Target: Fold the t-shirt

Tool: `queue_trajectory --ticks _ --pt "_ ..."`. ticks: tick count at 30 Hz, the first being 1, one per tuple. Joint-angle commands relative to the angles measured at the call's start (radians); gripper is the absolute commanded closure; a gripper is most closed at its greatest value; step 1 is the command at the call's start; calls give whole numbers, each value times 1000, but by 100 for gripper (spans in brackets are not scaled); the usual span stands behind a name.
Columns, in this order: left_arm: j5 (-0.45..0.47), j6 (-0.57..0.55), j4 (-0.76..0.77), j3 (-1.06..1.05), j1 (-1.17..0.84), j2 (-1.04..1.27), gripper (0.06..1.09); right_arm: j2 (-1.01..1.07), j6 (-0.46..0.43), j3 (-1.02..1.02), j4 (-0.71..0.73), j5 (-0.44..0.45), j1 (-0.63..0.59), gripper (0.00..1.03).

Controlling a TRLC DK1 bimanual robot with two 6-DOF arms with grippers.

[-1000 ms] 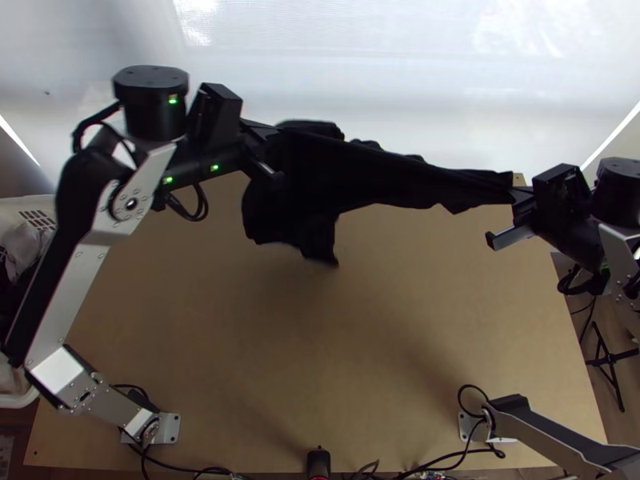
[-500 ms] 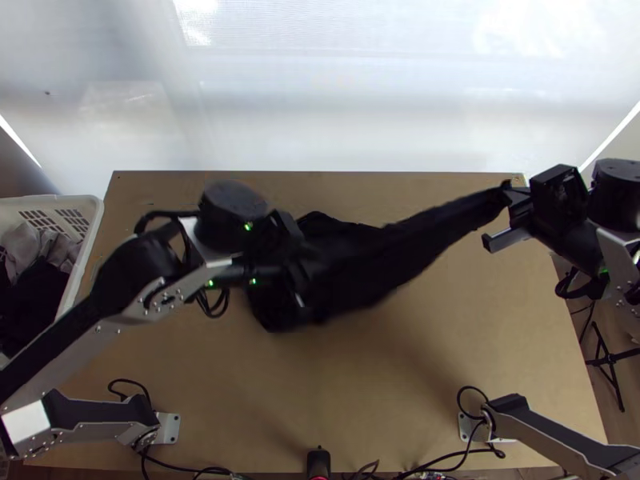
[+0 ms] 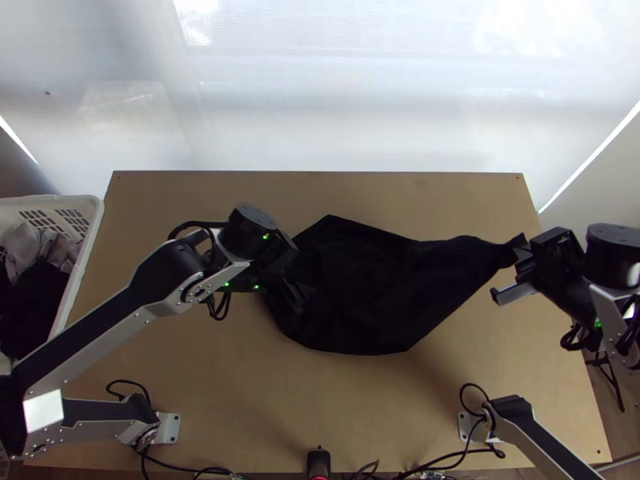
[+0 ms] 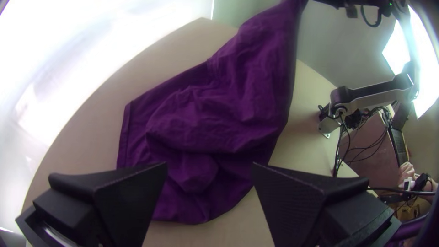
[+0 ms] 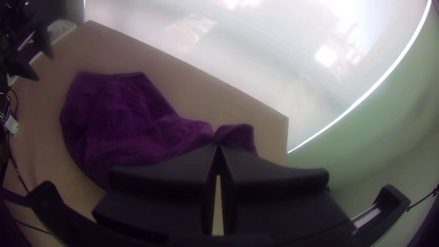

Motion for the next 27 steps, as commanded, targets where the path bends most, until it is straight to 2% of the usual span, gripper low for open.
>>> queue_trajectory --ticks 1,13,27 --pt "12 -2 95 -106 59 88 19 -82 13 -125 -13 -1 -15 100" --pt "35 66 135 -207 35 227 20 -59 43 -112 -13 -1 -38 100" --pt "13 70 221 -196 -22 342 20 -60 52 -111 -23 1 -41 100"
